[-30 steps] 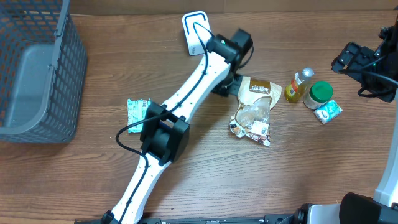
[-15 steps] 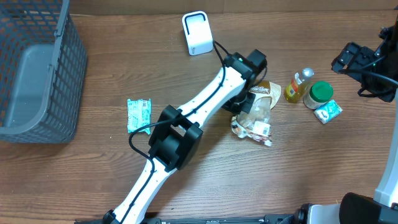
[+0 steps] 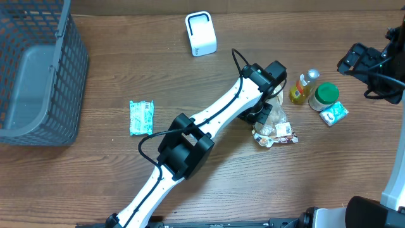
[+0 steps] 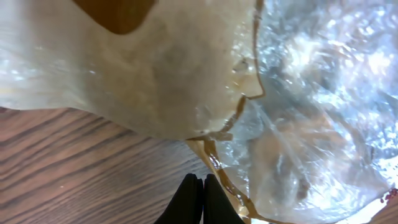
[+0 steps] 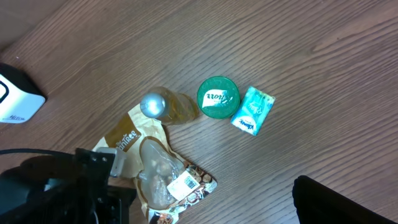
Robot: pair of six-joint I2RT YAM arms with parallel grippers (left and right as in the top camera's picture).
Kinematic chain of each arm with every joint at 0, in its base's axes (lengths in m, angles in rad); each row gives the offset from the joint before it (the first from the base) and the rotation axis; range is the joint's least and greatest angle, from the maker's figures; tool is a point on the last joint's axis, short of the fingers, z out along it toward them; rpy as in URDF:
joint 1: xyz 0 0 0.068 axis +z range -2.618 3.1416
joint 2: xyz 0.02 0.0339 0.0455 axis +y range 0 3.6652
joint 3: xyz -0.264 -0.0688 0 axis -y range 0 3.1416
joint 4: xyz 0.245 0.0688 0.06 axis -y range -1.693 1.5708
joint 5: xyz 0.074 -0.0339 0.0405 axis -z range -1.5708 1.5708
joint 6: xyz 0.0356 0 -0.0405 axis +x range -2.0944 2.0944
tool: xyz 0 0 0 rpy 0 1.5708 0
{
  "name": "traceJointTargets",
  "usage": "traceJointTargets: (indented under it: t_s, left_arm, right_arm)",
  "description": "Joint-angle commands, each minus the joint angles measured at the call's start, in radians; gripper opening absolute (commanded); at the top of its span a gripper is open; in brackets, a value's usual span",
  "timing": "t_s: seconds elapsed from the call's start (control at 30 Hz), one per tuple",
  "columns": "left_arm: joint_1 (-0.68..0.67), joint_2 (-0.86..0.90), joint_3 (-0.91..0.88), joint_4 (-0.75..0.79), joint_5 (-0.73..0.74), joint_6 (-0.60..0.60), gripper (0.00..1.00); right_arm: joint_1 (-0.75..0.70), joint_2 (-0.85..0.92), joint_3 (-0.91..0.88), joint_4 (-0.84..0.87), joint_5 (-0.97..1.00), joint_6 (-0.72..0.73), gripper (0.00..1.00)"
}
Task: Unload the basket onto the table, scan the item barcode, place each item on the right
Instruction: 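Open the left gripper and lift it away from the bag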
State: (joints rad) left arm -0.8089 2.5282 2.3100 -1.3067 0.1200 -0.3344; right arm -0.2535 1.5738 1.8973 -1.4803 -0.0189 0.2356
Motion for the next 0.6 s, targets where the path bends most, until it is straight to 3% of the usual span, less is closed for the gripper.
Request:
traceJointTargets:
  t_s: [0.0, 0.57]
  left_arm:
    - [0.032, -0.030, -0.006, 0.008, -0.023, -0.011, 0.04]
    - [0.029, -0.030, -0.049, 0.130, -0.018, -0.055, 0.04]
  right_arm:
    - [-0.001, -0.011, 0.020, 0.005, 0.006, 0.004, 1.00]
    - [-0.001, -0.011, 0.020, 0.005, 0.006, 0.004, 1.00]
